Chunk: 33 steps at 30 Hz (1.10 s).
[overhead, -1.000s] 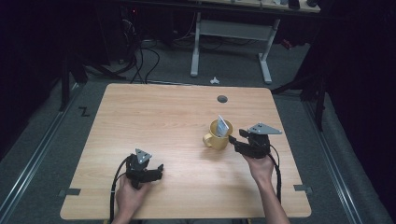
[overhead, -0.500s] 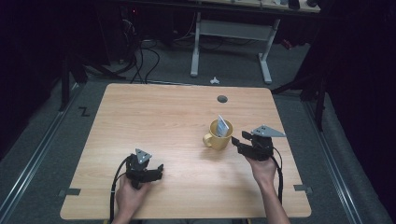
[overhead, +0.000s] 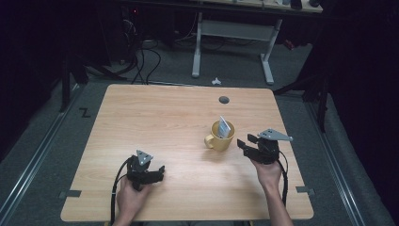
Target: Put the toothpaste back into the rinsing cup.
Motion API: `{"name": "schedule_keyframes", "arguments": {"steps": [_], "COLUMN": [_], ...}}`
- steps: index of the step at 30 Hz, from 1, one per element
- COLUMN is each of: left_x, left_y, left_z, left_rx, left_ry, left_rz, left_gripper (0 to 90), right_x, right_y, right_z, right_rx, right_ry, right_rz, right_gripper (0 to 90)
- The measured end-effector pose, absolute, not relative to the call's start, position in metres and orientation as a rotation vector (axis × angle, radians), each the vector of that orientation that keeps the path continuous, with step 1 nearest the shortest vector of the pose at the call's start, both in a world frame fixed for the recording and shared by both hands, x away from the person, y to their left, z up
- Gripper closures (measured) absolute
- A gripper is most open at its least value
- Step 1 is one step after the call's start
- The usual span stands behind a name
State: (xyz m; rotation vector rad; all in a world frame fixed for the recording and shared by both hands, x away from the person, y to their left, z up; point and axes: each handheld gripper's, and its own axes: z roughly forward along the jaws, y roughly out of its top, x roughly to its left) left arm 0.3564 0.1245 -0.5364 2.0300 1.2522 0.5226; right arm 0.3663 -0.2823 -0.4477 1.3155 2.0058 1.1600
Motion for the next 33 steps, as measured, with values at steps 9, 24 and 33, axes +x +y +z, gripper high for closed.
{"name": "schedule_keyframes", "arguments": {"steps": [9,24,33], "left_x": [0.356,0.356,0.356], "left_y": [0.125,0.124,0.124], "left_z": [-0.536,-0.536,-0.536], "left_rx": [2.030,2.031,2.030], "left_ry": [1.252,1.252,1.252], "left_rz": [0.523,0.523,0.523], "left_gripper": [15.3,15.4,15.4], "right_x": [0.363,0.358,0.356], "right_y": [-0.288,-0.296,-0.301], "right_z": [-0.450,-0.455,-0.458], "right_rx": [1.337,1.362,1.378], "right_ry": [1.992,1.982,1.975], "right_rz": [1.158,1.155,1.158], "right_gripper": [47.4,47.8,47.9]}}
